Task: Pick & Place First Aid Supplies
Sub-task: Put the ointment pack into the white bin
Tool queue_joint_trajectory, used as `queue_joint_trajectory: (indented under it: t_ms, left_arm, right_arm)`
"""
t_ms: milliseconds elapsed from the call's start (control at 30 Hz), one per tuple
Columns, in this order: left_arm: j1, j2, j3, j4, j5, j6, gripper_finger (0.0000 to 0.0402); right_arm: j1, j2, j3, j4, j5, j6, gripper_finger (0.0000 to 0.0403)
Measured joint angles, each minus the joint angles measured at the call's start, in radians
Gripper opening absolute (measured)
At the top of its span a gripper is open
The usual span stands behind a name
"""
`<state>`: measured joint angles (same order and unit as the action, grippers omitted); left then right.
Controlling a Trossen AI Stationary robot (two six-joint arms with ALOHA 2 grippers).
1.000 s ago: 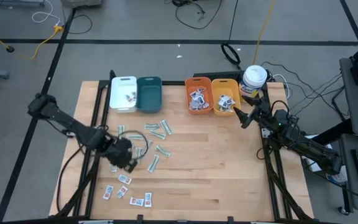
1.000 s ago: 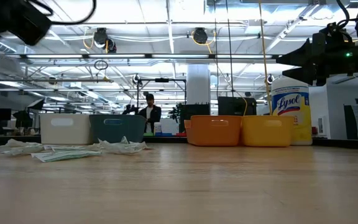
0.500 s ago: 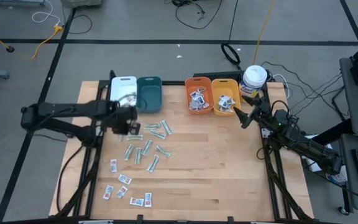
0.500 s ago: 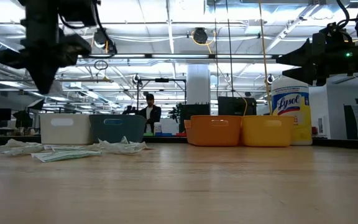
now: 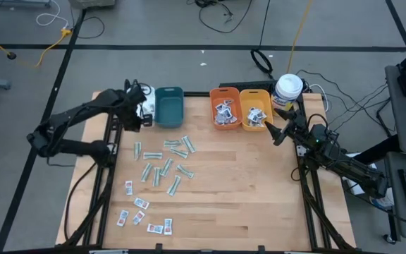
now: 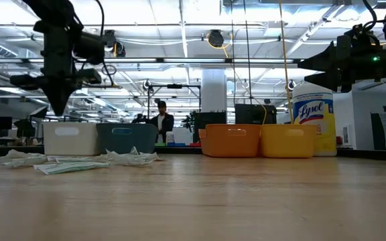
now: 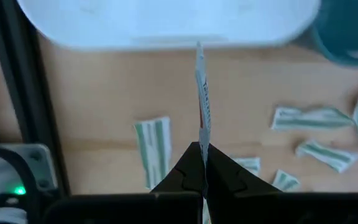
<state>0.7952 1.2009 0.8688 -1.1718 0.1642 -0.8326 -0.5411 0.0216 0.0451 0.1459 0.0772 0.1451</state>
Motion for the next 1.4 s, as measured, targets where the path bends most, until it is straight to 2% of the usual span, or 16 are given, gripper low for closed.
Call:
queue_joint_trajectory:
  t_ms: [167,333,500,700,867,1167,1267,1400]
  left_arm:
    - [0.11,0.086,0.045,0.0,0.013,0.106,0.0]
    - [0.192,0.192,0.151,0.0,0.012,0.198,0.0]
    - [0.254,0.303,0.266,0.0,-0.004,0.27,0.0]
    - [0.312,0.437,0.327,0.006,-0.003,0.344,0.0008]
    - [0.309,0.478,0.339,0.008,0.034,0.395,0.0065]
    - [0.316,0.481,0.339,-0.005,-0.015,0.358,0.022]
    - [0.317,0.473,0.339,-0.012,-0.015,0.359,0.025]
    - [0.299,0.409,0.339,-0.014,-0.023,0.336,0.027]
  right_arm:
    - [0.0,0.0,0.0,0.0,0.0,0.0,0.0392]
    - [0.0,0.0,0.0,0.0,0.0,0.0,0.0392]
    - [0.0,0.0,0.0,0.0,0.0,0.0,0.0392]
    - [0.0,0.0,0.0,0.0,0.0,0.0,0.0392]
    - [0.0,0.0,0.0,0.0,0.0,0.0,0.0392]
    - [0.0,0.0,0.0,0.0,0.0,0.0,0.0392]
    - [0.0,0.0,0.0,0.0,0.0,0.0,0.0392]
    - [0.0,0.0,0.0,0.0,0.0,0.0,0.0392]
